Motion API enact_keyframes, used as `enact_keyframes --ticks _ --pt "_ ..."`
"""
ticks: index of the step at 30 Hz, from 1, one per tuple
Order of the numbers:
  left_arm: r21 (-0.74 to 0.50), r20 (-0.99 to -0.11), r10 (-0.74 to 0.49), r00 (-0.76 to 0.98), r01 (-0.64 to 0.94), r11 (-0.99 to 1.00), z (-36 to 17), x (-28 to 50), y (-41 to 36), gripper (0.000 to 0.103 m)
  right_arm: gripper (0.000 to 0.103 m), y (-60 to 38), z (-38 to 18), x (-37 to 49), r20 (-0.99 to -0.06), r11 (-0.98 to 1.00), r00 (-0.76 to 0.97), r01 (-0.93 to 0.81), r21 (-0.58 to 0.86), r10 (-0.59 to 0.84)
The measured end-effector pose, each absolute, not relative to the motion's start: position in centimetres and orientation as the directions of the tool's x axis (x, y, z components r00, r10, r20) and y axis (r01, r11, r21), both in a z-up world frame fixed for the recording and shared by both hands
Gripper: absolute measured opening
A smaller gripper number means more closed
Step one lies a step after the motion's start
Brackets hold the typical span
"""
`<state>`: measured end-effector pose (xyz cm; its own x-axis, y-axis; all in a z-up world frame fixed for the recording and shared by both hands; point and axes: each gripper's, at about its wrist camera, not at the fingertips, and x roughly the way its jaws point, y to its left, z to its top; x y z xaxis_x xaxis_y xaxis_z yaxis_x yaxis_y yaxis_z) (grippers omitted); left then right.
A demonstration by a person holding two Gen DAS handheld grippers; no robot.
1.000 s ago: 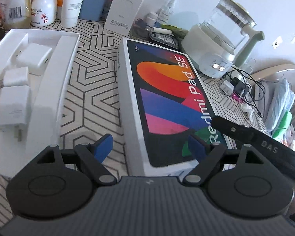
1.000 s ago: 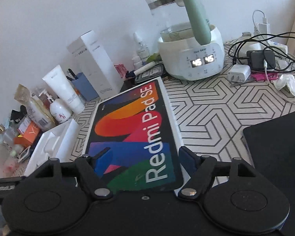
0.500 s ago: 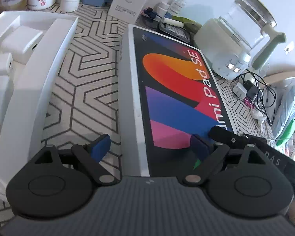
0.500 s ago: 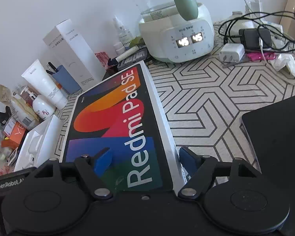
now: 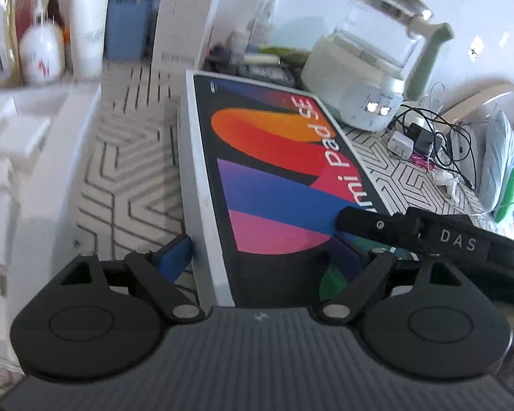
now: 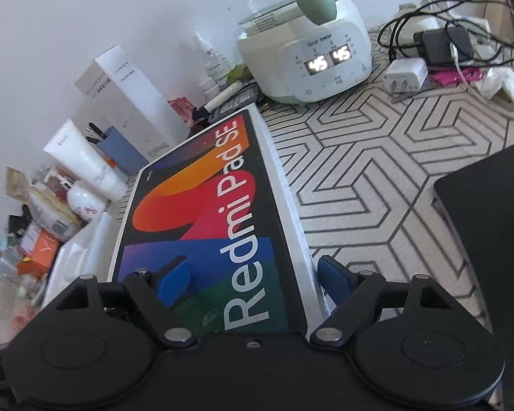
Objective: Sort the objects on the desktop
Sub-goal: 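Lift and slide the Redmi Pad SE box beside the white tray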
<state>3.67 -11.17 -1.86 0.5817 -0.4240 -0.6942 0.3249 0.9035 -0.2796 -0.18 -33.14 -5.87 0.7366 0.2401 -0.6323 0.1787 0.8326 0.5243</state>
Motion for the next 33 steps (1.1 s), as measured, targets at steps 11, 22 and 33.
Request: enact_keyframes --ticks 11,22,33 --pt "-0.161 -0.646 -0.351 0.677 0.329 0.930 0.3 1.4 -8.8 0.086 0.086 -31.0 -5.9 -0.5 -0.598 0.785 0.718 0.119 0.608 0.355" --pt "-0.165 -0.591 -0.346 0.729 0.311 0.936 2.8 0.1 -3.4 0.086 0.086 -26.6 -3.8 -0.3 -0.561 0.769 0.720 0.058 0.636 0.410" --pt "-0.146 -0.545 -0.290 0.787 0.251 0.957 4.2 -1.1 1.8 0.088 0.086 -22.1 -4.6 0.8 -0.513 0.674 0.664 0.017 0.738 0.544"
